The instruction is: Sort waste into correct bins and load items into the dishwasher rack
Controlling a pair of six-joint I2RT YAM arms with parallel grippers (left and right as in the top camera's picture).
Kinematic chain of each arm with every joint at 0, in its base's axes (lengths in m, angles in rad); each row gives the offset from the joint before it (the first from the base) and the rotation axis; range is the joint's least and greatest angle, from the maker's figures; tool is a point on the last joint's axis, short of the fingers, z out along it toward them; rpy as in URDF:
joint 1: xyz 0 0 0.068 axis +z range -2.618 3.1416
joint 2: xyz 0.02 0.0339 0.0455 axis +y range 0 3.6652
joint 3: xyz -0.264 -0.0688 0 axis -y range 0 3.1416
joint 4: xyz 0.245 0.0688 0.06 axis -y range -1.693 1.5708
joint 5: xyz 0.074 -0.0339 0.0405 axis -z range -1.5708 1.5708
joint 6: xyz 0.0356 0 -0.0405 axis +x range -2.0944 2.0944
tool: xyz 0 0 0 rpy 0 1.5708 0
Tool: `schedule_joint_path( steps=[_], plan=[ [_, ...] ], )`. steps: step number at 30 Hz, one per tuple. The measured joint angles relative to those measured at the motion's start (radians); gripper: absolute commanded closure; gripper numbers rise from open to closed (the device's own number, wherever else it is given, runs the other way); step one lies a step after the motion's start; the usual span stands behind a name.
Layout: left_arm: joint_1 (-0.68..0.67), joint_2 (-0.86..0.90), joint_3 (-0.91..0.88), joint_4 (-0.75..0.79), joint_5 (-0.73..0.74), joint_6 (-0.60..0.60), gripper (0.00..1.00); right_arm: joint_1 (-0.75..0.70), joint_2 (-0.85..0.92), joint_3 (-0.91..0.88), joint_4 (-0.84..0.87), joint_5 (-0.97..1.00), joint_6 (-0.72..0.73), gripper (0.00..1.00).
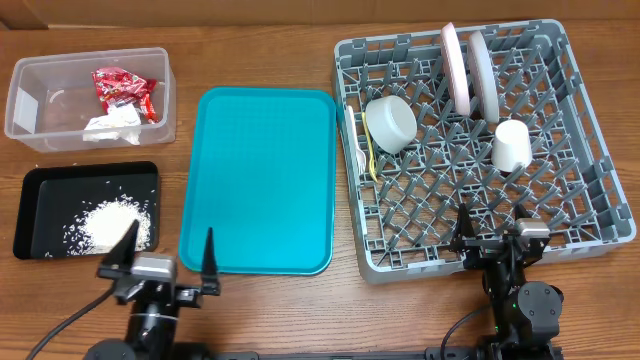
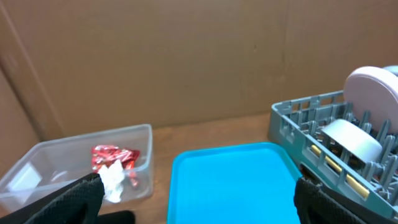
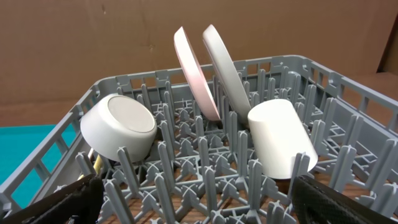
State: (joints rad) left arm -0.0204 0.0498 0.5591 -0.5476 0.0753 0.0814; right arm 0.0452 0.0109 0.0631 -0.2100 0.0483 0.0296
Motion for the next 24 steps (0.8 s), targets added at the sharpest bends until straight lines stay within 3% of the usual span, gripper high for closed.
schedule_joint_path(
  steps=[13,17,24],
  plan=[
    [0.000,-0.033,-0.405,0.294,0.061,-0.004,0.00,0.000,0.000,0.000,0.000,0.000,0.000,0.00],
    [0.000,-0.035,-0.536,0.474,0.063,-0.004,0.00,0.000,0.000,0.000,0.000,0.000,0.000,0.00],
    [0.000,-0.035,-0.549,0.481,0.041,-0.004,0.00,0.000,0.000,0.000,0.000,0.000,0.000,0.00]
  ],
)
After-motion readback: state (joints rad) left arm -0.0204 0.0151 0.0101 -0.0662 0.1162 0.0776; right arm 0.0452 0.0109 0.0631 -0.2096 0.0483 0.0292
